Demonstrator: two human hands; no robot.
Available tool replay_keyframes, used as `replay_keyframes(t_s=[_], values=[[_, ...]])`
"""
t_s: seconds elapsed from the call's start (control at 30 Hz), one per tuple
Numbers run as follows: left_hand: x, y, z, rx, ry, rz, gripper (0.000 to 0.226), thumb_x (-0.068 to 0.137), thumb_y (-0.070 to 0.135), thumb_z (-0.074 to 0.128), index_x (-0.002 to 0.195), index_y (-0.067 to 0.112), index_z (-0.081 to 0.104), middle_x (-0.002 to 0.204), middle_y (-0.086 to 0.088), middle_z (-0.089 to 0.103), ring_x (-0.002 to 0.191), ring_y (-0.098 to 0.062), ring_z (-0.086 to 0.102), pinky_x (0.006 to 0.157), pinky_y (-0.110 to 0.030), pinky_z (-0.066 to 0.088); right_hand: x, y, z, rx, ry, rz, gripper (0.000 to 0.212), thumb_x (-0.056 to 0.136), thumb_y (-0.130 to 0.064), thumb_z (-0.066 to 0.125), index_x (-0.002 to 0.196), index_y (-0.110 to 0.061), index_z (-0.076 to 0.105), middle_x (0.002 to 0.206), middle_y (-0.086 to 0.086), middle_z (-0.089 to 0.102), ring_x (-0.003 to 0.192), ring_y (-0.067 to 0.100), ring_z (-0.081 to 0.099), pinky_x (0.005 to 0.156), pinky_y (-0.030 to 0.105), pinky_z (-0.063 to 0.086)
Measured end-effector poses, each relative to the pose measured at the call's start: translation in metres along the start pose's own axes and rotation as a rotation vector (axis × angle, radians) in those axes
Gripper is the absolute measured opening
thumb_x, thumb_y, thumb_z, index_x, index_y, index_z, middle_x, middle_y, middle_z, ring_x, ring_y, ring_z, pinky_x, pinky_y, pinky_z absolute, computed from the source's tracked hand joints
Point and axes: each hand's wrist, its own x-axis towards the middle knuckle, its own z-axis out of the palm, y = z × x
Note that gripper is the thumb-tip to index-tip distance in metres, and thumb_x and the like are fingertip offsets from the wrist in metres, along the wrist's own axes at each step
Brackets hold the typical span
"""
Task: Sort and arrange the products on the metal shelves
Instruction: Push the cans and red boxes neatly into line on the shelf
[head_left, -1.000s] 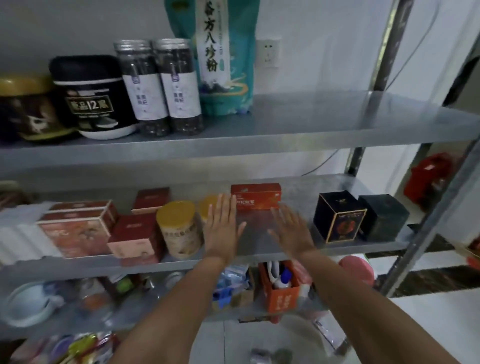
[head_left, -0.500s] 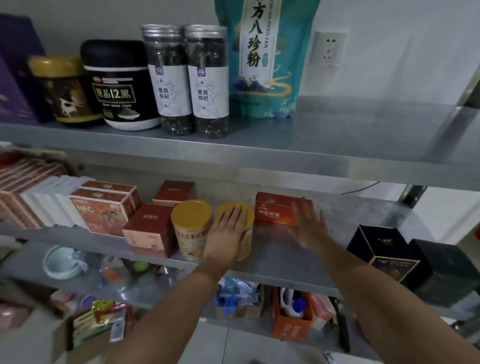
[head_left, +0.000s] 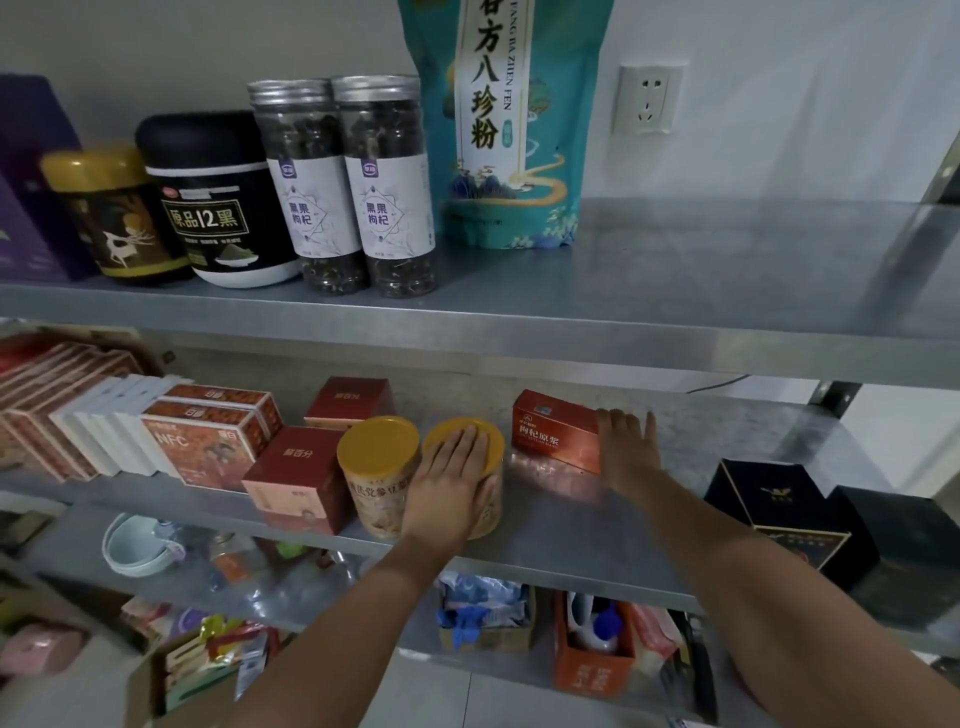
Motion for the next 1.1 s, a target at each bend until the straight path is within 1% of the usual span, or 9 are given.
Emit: replay_keyframes(t_s=[0.17,0.27,0.33,0.47,0.6,0.73,0.83,0.9,1.1], values=[[0.001,0.002,-0.002,-0.012,0.007,0.004,0.051,0.083,0.029,0.076,0.126,0.004,0.064,0.129,-0.014,0.063,0.117,-0.030,0.062,0.099,-0.046,0.050,-0.002,-0.002,-0.007,-0.014,-0.031,0.067,0.067,0.090,-0.028,0.063,0.145,-0.010,0.029,0.146,0.018,0.032,0.137,0.034,0.031,0.118,0.047,0.020],[0.000,0.001,0.002,-0.024,0.028,0.005,0.051,0.085,0.030,0.074,0.128,0.005,0.063,0.131,-0.013,0.062,0.120,-0.029,0.061,0.102,-0.046,0.047,-0.008,-0.008,-0.010,0.243,-0.096,0.161,0.064,0.091,-0.023,0.064,0.143,-0.009,0.029,0.136,0.018,0.040,0.125,0.034,0.043,0.102,0.045,0.040],[0.000,0.000,0.003,-0.035,0.005,-0.002,0.053,0.091,0.033,0.066,0.136,0.007,0.056,0.140,-0.012,0.055,0.128,-0.028,0.054,0.109,-0.045,0.039,-0.014,-0.010,-0.013,0.371,-0.102,0.205,0.064,0.092,-0.020,0.062,0.143,-0.008,0.027,0.135,0.018,0.042,0.124,0.034,0.043,0.098,0.046,0.044],[0.001,-0.003,0.010,-0.019,-0.110,-0.029,0.058,0.104,0.044,0.030,0.154,0.016,0.022,0.161,-0.003,0.022,0.149,-0.020,0.019,0.121,-0.035,0.005,-0.027,-0.012,-0.021,0.479,-0.066,0.282,0.055,0.092,-0.023,0.062,0.138,-0.009,0.035,0.132,0.016,0.044,0.124,0.035,0.042,0.098,0.047,0.044],[0.001,-0.003,0.007,0.003,-0.149,-0.035,0.059,0.105,0.044,0.025,0.156,0.017,0.016,0.163,-0.002,0.015,0.150,-0.018,0.012,0.121,-0.033,0.000,-0.040,-0.006,-0.033,0.651,-0.054,0.325,0.046,0.087,-0.024,0.067,0.126,-0.007,0.051,0.121,0.016,0.058,0.112,0.033,0.058,0.092,0.041,0.050],[0.000,-0.001,0.000,0.028,-0.212,-0.025,0.060,0.105,0.043,0.022,0.156,0.015,0.010,0.164,-0.003,0.010,0.151,-0.018,0.007,0.122,-0.035,-0.001,-0.062,-0.001,-0.047,1.149,-0.048,0.483,0.026,0.085,-0.022,0.074,0.098,-0.002,0.062,0.102,0.018,0.068,0.086,0.030,0.069,0.077,0.043,0.059],[0.002,-0.002,-0.006,0.037,-0.301,0.014,0.068,0.103,0.045,0.029,0.156,0.011,0.003,0.164,-0.007,0.002,0.151,-0.021,0.001,0.122,-0.038,-0.002,-0.084,-0.001,-0.062,1.411,-0.026,0.573,0.019,0.086,-0.019,0.074,0.082,-0.006,0.060,0.097,0.019,0.070,0.068,0.021,0.067,0.053,0.034,0.057],[0.002,-0.001,-0.014,0.007,-0.357,0.034,0.079,0.100,0.047,0.039,0.155,0.008,-0.001,0.164,-0.009,-0.004,0.151,-0.024,-0.005,0.122,-0.039,-0.004,-0.102,-0.001,-0.073,1.523,0.012,0.621,0.019,0.088,-0.021,0.073,0.083,-0.007,0.060,0.091,0.015,0.070,0.067,0.018,0.066,0.048,0.031,0.055],[-0.024,0.042,-0.035,-0.298,-0.092,0.296,0.101,0.088,0.040,0.066,0.153,0.025,-0.010,0.161,0.006,-0.012,0.148,-0.009,-0.010,0.120,-0.031,-0.004,-0.162,-0.004,-0.100,1.803,0.013,0.721,0.024,0.088,-0.030,0.072,0.093,-0.012,0.056,0.086,0.009,0.067,0.074,0.023,0.067,0.049,0.033,0.056]])
